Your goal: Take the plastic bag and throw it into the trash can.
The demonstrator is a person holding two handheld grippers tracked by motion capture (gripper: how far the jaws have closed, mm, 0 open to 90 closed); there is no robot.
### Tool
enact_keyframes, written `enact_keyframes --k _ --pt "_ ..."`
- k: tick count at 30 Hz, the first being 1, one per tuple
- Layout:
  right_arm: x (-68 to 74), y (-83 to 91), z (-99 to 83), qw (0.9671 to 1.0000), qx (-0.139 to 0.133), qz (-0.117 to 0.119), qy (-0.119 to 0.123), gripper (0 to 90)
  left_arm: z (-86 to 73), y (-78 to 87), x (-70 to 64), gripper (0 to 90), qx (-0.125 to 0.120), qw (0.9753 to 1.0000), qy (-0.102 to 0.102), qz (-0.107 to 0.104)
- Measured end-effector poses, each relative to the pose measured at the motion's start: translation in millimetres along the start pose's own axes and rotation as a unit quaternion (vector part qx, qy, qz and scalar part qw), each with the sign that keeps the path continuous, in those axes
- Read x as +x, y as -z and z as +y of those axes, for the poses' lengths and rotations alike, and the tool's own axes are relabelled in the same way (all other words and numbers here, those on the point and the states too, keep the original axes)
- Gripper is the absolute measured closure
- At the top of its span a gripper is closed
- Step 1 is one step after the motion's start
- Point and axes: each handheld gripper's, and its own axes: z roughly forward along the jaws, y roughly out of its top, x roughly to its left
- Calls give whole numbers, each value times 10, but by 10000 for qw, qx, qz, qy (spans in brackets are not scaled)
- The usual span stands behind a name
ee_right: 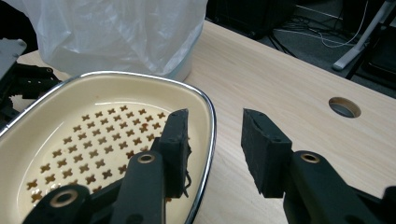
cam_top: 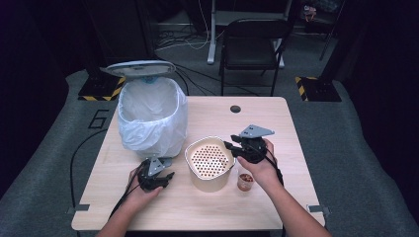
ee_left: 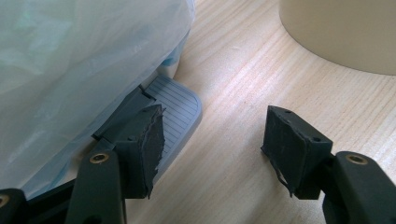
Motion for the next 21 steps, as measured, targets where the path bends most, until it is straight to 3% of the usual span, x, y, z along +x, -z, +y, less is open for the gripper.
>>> enact_keyframes --k 13,21 --pt "-2 -27 -125 9998 36 101 -141 620 0 0 0 382 1 10000 -2 -6" --pt "-14 -78 -179 9993 200 293 -117 754 -1 0 0 382 -1 10000 -4 -7"
